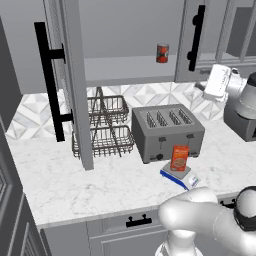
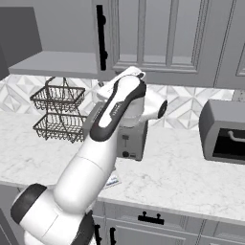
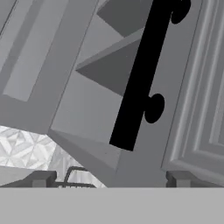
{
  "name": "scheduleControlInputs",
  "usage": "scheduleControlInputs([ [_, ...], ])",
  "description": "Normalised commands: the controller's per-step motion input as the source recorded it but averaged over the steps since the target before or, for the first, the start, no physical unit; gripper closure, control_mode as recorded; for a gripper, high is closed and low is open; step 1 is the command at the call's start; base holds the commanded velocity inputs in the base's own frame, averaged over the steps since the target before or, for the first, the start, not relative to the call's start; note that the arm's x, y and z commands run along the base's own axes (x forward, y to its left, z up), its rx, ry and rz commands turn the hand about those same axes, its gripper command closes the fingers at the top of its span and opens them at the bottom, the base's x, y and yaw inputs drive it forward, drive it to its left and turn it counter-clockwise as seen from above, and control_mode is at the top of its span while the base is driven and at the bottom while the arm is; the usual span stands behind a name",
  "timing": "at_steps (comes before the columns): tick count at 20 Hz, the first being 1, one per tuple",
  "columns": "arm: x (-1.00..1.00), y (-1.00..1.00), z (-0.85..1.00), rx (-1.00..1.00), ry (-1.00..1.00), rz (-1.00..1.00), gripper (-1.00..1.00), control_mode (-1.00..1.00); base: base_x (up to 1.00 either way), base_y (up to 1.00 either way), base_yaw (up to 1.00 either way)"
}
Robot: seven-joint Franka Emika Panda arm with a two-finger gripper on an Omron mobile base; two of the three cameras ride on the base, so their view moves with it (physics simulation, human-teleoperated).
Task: Pick the boxed food and place it on the digital scale for weighing, and close the cabinet.
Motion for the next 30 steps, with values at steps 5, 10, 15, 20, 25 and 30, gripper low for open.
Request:
scheduleControlInputs([
  [5,0.99,0.0,0.0,0.0,0.0,-0.13,-1.0,-1.0,0.0,0.0,0.0],
  [10,0.73,0.0,-0.03,0.0,-0.01,-0.11,-1.0,-1.0,0.0,0.0,0.0],
  [15,-0.94,-0.34,0.15,0.02,-0.2,-0.03,-1.0,-1.0,0.0,0.0,0.0],
  [20,-1.0,-0.22,0.31,0.01,-0.18,0.0,-1.0,-1.0,0.0,0.0,0.0],
  [25,-1.0,0.15,0.46,-0.1,-0.13,0.03,-1.0,-1.0,0.0,0.0,0.0],
  [30,-1.0,0.21,0.41,-0.17,-0.18,0.02,-1.0,-1.0,0.0,0.0,0.0],
])
